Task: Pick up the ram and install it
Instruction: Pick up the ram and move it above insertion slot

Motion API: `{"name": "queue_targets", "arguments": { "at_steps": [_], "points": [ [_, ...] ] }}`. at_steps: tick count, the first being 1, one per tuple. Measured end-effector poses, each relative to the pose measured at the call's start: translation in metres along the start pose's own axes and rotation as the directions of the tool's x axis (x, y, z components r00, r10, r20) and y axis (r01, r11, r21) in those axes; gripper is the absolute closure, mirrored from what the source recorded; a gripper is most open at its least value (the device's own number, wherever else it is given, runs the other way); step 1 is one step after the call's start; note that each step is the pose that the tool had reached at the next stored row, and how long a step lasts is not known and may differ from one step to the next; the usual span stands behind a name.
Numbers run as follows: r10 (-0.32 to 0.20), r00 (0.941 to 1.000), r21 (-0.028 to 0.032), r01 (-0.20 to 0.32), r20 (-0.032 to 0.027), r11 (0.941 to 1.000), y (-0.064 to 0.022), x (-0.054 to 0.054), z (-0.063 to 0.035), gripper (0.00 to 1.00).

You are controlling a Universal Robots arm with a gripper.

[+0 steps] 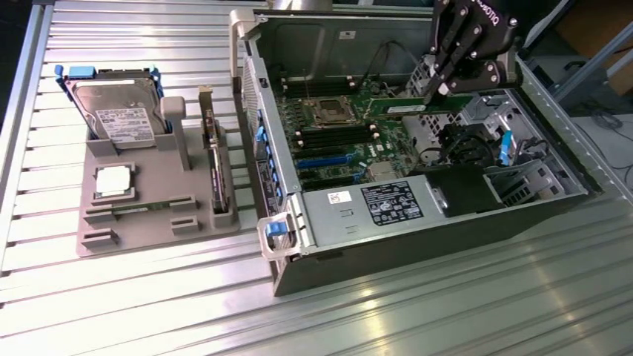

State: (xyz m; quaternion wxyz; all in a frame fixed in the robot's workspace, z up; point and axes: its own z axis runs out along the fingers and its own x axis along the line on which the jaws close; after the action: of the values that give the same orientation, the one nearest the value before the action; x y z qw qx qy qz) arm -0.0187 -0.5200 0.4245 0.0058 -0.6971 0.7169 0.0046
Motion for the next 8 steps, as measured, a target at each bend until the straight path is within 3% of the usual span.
{"name": "queue_targets", "arguments": {
  "at_steps": [8],
  "points": [
    [0.0, 1.0, 0.0, 0.0, 0.0, 1.0, -0.0185, -0.001, 0.0001, 0.88]
  ]
}}
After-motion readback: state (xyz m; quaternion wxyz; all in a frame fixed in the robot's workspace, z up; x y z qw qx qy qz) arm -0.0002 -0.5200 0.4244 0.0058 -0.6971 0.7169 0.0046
